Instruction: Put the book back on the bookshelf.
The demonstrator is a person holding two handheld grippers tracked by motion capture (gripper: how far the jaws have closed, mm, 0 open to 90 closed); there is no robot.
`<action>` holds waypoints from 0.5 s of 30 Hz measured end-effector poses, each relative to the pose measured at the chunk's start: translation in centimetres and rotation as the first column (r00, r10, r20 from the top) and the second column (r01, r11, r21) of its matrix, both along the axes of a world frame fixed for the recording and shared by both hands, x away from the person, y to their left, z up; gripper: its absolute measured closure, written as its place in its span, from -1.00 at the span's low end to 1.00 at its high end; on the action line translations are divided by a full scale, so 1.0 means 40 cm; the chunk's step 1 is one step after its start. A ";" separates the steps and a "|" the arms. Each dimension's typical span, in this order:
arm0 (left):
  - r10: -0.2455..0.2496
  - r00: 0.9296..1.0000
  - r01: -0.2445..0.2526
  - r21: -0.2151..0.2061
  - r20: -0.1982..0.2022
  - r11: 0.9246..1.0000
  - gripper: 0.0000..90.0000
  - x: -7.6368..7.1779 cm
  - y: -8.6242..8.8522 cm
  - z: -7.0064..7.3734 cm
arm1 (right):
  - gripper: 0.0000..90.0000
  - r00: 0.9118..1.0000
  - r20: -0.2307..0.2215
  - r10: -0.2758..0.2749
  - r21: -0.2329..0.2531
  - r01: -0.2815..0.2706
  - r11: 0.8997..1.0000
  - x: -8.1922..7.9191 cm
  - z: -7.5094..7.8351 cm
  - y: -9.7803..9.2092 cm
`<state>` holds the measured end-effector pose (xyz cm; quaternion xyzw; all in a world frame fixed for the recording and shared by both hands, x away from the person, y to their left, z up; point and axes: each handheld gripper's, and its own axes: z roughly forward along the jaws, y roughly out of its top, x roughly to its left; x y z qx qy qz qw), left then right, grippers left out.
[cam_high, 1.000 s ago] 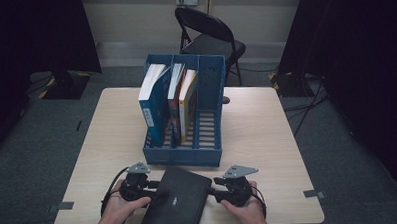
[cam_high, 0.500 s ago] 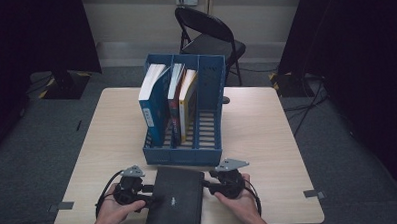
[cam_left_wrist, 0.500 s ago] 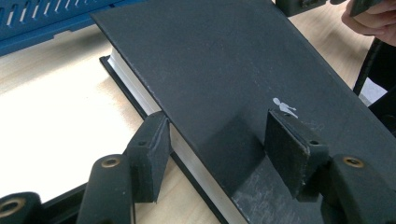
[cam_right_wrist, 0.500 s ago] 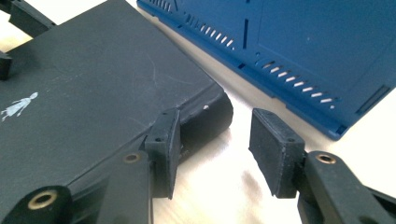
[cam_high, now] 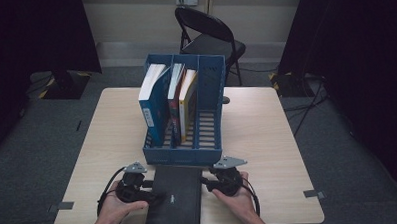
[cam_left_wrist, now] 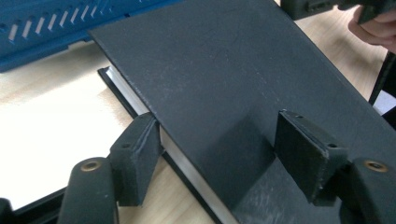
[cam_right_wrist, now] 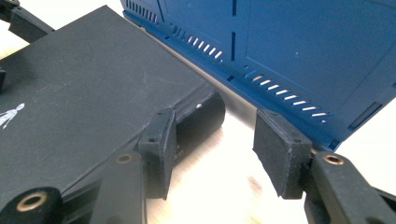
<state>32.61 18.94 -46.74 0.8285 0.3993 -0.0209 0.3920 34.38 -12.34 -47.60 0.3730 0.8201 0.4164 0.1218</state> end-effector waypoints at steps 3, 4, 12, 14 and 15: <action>0.009 1.000 -0.009 -0.015 -0.003 1.000 -0.29 0.005 0.004 -0.002 | 0.07 1.000 0.000 0.004 0.001 -0.004 1.000 -0.007 -0.001 -0.001; 0.017 1.000 -0.017 -0.026 -0.001 1.000 -0.25 0.008 0.006 -0.004 | 0.06 1.000 -0.001 0.007 0.003 -0.007 1.000 -0.008 -0.001 -0.002; 0.021 0.999 -0.023 -0.060 -0.030 0.998 -0.20 0.025 0.013 -0.011 | 0.02 1.000 -0.001 0.011 0.006 -0.011 1.000 -0.012 0.000 -0.003; 0.023 0.999 -0.025 -0.065 -0.024 0.998 -0.19 0.024 0.014 -0.013 | 0.02 1.000 -0.003 0.010 0.008 -0.010 1.000 -0.012 0.000 -0.003; 0.024 0.999 -0.026 -0.073 -0.025 0.997 -0.19 0.024 0.016 -0.014 | 0.02 1.000 -0.002 0.010 0.008 -0.010 1.000 -0.012 -0.001 -0.003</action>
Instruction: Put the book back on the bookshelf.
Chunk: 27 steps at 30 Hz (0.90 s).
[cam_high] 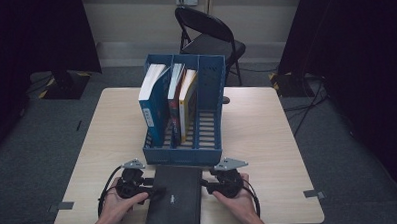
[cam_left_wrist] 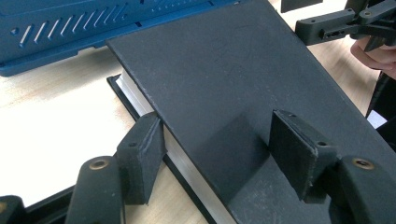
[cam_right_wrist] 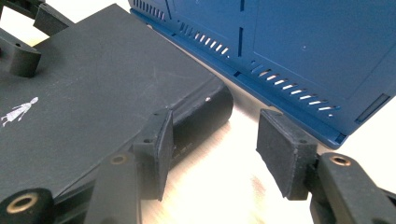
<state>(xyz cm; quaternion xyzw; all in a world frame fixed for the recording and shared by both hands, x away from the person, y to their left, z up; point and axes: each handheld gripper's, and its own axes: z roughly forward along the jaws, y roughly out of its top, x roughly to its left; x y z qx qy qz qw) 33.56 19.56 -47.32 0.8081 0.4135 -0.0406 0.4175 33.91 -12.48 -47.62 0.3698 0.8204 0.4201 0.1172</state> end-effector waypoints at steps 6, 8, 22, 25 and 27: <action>0.018 1.000 -0.018 -0.015 -0.025 1.000 -0.23 0.002 -0.004 -0.006 | 0.00 1.000 0.001 0.000 0.000 0.000 1.000 0.000 0.000 0.000; 0.018 0.999 -0.018 -0.015 -0.040 1.000 -0.29 0.009 -0.009 -0.009 | 0.00 1.000 0.001 0.000 -0.001 0.000 1.000 0.001 0.000 0.000; 0.050 0.997 -0.057 -0.125 -0.064 0.990 -0.15 0.011 0.016 0.007 | -0.01 1.000 0.003 0.005 -0.003 -0.005 1.000 -0.003 0.001 -0.002; 0.049 0.997 -0.058 -0.145 -0.059 0.988 -0.15 0.008 0.017 0.012 | 0.00 1.000 0.003 0.004 -0.003 -0.003 1.000 -0.003 0.001 -0.002; 0.055 0.996 -0.064 -0.148 -0.065 0.987 -0.15 0.007 0.017 0.014 | 0.00 1.000 0.003 0.002 -0.004 -0.002 1.000 -0.005 0.001 -0.003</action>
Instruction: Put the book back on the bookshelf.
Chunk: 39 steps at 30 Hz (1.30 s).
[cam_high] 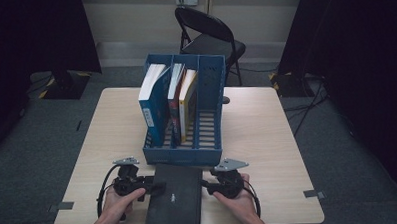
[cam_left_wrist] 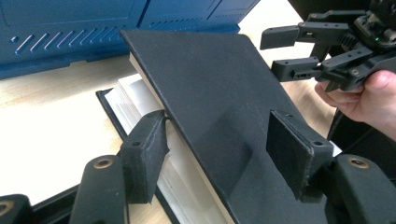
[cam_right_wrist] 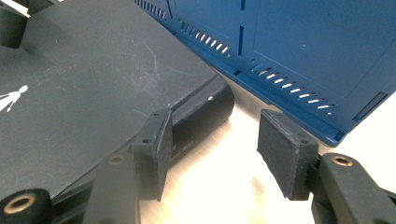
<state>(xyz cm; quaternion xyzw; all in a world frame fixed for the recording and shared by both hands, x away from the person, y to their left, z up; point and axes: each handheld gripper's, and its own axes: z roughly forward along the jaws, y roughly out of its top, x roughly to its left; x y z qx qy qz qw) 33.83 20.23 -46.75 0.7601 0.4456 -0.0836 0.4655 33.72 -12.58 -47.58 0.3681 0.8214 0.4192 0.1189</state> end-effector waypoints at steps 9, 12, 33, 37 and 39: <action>0.013 1.000 -0.014 -0.062 -0.017 0.998 -0.15 -0.007 0.005 0.010 | 0.02 1.000 0.000 0.000 -0.004 0.000 1.000 -0.004 0.001 -0.002; 0.020 1.000 -0.021 -0.081 -0.011 0.996 -0.16 -0.009 0.002 0.017 | 0.02 1.000 0.000 0.007 -0.003 -0.007 1.000 -0.008 0.004 -0.002; 0.025 0.999 -0.026 -0.035 -0.035 0.999 -0.20 -0.005 -0.011 0.010 | -0.07 0.999 -0.015 0.047 0.008 -0.047 0.999 -0.035 0.011 -0.010; 0.013 0.998 -0.018 -0.082 -0.054 0.996 -0.20 -0.008 -0.001 0.011 | -0.07 0.999 -0.015 0.047 0.008 -0.047 0.999 -0.035 0.011 -0.010; 0.005 0.998 -0.010 -0.091 -0.063 0.996 -0.16 -0.016 0.003 0.009 | -0.08 0.999 -0.016 0.047 0.010 -0.047 0.999 -0.034 0.010 -0.011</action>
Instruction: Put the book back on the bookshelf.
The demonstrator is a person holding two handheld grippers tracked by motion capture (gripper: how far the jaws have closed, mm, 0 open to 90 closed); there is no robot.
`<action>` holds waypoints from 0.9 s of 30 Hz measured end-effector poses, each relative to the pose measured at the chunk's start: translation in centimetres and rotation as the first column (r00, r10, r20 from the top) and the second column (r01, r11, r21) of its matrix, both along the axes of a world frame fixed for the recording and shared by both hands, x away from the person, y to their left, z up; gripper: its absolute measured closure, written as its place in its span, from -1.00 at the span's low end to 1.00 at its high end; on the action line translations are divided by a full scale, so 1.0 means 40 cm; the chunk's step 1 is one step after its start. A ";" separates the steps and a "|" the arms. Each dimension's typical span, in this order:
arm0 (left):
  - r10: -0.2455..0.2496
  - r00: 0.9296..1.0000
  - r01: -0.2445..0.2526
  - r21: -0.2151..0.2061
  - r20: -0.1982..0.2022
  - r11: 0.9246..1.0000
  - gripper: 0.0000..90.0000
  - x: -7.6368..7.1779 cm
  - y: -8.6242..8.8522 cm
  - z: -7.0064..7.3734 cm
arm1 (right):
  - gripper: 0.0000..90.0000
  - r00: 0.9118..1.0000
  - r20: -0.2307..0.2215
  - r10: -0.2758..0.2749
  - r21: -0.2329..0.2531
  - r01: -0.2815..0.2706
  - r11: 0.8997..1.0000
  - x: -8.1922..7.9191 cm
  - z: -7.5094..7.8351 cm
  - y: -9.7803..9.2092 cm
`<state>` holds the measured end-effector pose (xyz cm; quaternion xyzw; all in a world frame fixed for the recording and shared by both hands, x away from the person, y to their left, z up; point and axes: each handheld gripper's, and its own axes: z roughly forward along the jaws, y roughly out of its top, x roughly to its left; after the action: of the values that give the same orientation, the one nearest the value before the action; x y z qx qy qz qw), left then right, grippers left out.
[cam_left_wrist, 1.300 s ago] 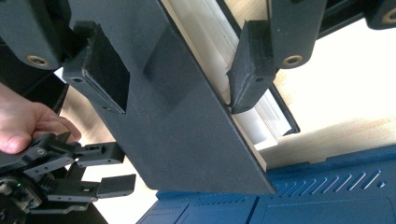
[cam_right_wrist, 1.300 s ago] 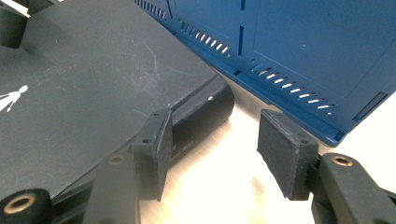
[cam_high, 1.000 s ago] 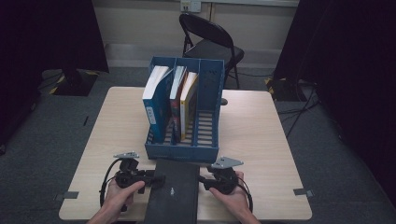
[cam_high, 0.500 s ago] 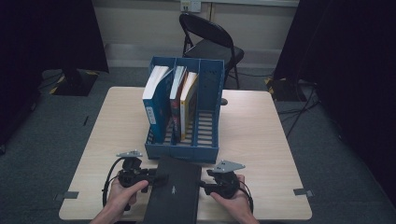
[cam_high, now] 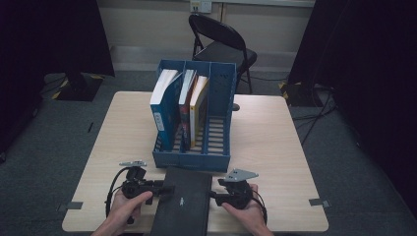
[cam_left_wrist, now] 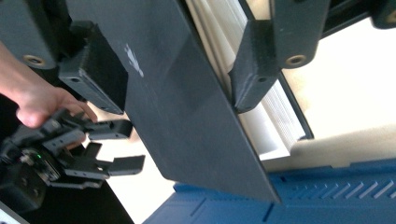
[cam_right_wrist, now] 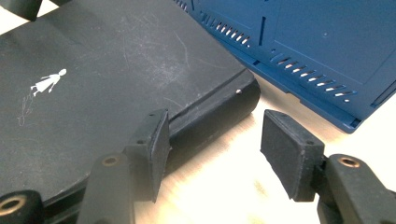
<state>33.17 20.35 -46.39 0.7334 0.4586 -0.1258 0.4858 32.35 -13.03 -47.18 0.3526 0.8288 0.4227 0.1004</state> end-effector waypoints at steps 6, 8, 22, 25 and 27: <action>-0.011 1.000 0.010 0.100 0.010 0.995 -0.22 -0.001 -0.014 -0.014 | -0.08 1.000 0.004 -0.001 -0.003 0.001 1.000 -0.001 0.000 0.001; -0.005 1.000 0.003 0.116 0.019 0.993 -0.21 0.001 -0.016 -0.018 | -0.08 1.000 0.006 -0.001 -0.004 0.001 1.000 -0.002 0.001 0.002; 0.015 1.000 -0.017 0.134 0.011 0.991 -0.18 0.017 -0.026 -0.025 | -0.09 1.000 0.004 0.001 -0.006 -0.001 1.000 -0.001 0.000 0.001; 0.015 1.000 -0.016 0.094 0.008 0.995 -0.18 0.012 -0.017 -0.017 | -0.09 1.000 0.004 0.001 -0.006 -0.001 1.000 -0.001 0.000 0.001; 0.023 0.999 -0.025 0.058 0.021 0.998 -0.18 0.007 -0.011 -0.004 | -0.09 1.000 0.003 0.002 -0.005 -0.002 1.000 0.000 0.000 0.000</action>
<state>33.46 19.91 -46.56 0.7429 0.4658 -0.0990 0.4705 32.34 -13.03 -47.19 0.3510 0.8301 0.4212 0.1020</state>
